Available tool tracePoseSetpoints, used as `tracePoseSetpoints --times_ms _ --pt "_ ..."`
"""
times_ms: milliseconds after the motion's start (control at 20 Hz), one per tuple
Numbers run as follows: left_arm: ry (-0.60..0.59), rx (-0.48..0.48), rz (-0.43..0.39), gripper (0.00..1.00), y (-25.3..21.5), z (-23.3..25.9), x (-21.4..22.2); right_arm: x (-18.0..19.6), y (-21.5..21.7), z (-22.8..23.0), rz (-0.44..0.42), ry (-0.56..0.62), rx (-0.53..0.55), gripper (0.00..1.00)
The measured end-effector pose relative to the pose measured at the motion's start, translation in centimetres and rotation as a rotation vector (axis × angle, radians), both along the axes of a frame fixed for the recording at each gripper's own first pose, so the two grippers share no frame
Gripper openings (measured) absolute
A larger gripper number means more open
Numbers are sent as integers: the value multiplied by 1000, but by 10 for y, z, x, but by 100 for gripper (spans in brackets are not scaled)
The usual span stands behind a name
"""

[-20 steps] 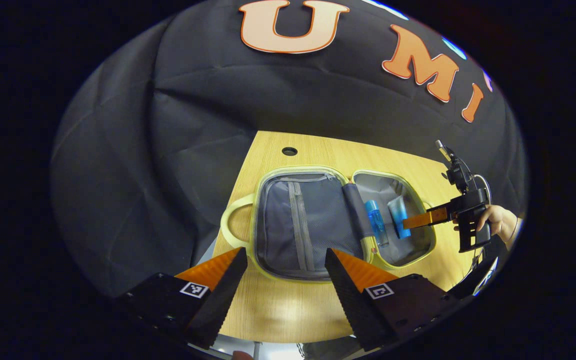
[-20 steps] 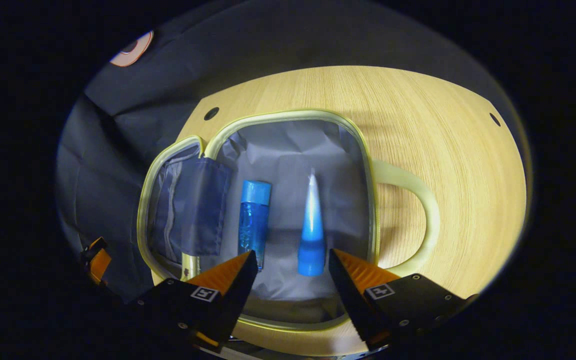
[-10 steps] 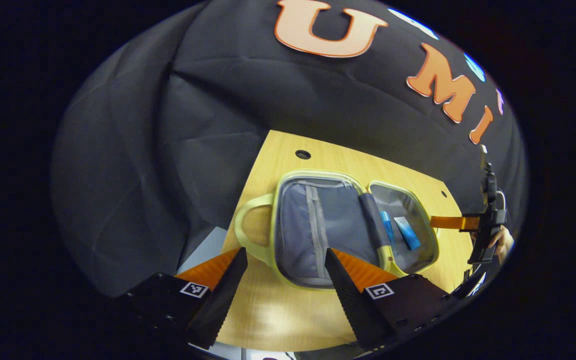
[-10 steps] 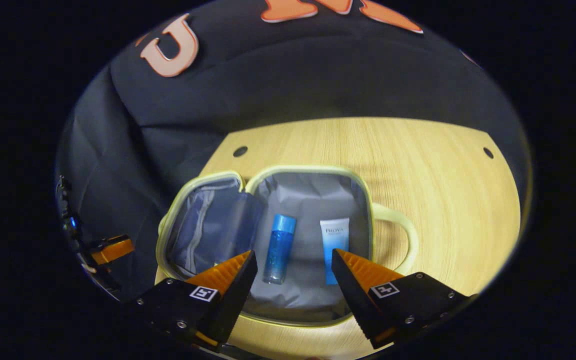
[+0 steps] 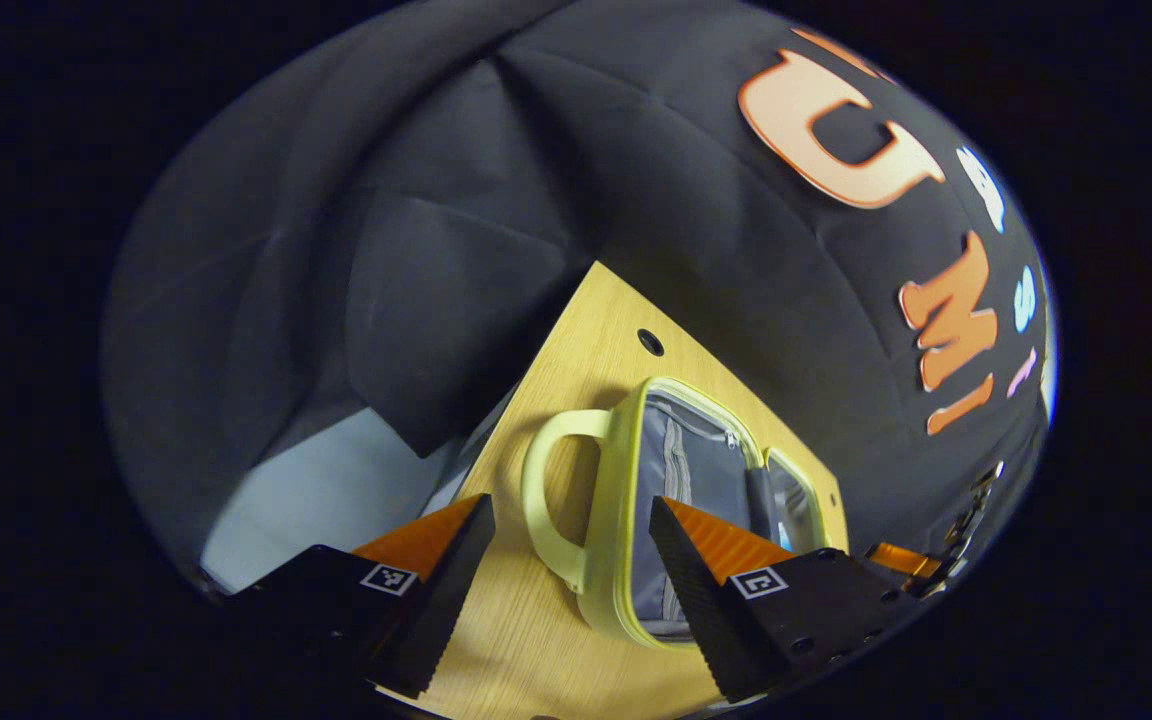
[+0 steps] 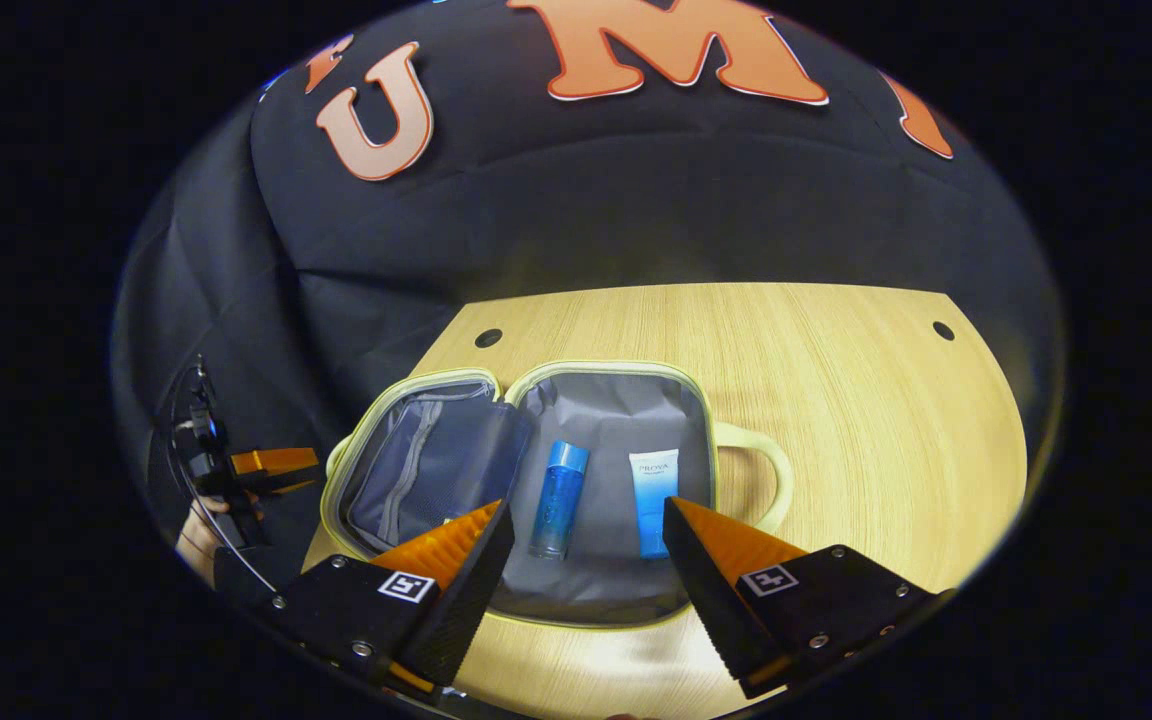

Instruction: First open the suitcase, pack the skin care products into it, and then close the suitcase.

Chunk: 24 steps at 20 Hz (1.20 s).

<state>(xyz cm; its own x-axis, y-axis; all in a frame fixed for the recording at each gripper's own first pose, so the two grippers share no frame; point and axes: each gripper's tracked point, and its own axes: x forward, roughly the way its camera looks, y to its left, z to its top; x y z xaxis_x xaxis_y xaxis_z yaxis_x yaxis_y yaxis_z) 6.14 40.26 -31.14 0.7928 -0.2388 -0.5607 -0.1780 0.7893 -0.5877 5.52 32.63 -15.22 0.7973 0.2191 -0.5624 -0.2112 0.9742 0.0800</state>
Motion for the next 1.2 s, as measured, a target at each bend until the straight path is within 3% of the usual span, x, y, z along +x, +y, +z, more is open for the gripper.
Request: tracePoseSetpoints --times_ms 250,500,550,750,950,1200 --pt "-47 -284 141 97 5 -12 17 -14 -21 -3 -27 21 -36 96" --pt "-28 -295 146 88 8 -31 28 -21 -34 -5 -73 58 13 95" --pt "-11 -262 145 82 8 -37 30 -21 -38 -4 -78 54 12 96" --pt "48 -119 149 13 11 -33 28 -24 -42 2 -85 38 24 95" --pt "4 149 45 12 10 7 31 -23 -52 8 -92 8 21 96" --pt "-98 337 -32 12 -17 95 37 -20 -70 29 -98 -77 -10 96"
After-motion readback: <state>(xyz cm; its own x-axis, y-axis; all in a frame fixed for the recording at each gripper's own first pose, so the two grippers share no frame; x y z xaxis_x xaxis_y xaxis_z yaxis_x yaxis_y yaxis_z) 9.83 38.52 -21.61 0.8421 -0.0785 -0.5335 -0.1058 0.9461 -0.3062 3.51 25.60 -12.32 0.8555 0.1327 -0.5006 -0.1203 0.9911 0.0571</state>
